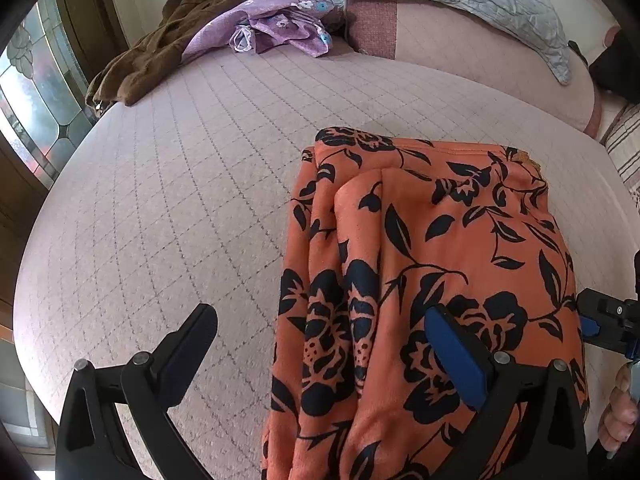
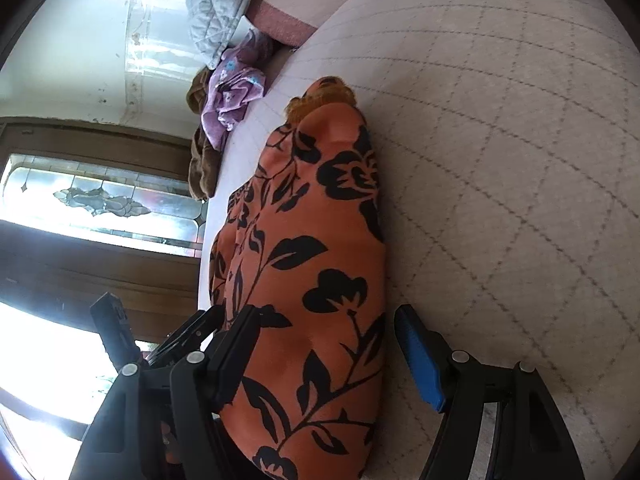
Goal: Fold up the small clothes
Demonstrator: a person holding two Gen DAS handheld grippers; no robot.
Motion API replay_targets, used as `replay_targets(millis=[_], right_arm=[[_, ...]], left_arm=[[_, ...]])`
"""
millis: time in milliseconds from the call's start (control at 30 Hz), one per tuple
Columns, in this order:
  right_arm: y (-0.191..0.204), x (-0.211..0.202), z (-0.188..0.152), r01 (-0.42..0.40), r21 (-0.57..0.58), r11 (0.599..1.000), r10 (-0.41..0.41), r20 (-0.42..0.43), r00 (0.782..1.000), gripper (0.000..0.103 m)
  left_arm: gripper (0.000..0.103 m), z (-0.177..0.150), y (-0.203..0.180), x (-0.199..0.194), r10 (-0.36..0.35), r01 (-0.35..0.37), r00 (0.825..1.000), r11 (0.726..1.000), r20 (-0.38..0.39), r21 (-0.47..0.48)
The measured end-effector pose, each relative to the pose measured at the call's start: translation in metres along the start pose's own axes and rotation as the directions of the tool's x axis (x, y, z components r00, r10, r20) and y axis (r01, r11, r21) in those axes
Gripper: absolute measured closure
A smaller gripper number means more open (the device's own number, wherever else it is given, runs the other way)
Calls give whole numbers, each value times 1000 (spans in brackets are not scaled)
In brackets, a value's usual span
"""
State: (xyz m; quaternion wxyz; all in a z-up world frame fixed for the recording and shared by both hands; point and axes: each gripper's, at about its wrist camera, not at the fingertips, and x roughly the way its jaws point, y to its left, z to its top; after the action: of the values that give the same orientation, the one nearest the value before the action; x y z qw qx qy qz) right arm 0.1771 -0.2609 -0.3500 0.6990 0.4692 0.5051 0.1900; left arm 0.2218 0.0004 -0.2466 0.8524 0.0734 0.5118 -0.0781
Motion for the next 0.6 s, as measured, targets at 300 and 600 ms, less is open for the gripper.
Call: replay_targets(millis=[300, 600], right_arm=[[9, 12, 0, -5, -28, 1000, 5, -6, 1000, 30], [10, 16, 2, -10, -43, 999, 11, 9, 1000, 30]], left_arm=[[0, 4, 1, 12, -25, 25, 1000, 1000, -15, 2], [0, 9, 11, 34, -107, 107, 993, 994, -54, -19]])
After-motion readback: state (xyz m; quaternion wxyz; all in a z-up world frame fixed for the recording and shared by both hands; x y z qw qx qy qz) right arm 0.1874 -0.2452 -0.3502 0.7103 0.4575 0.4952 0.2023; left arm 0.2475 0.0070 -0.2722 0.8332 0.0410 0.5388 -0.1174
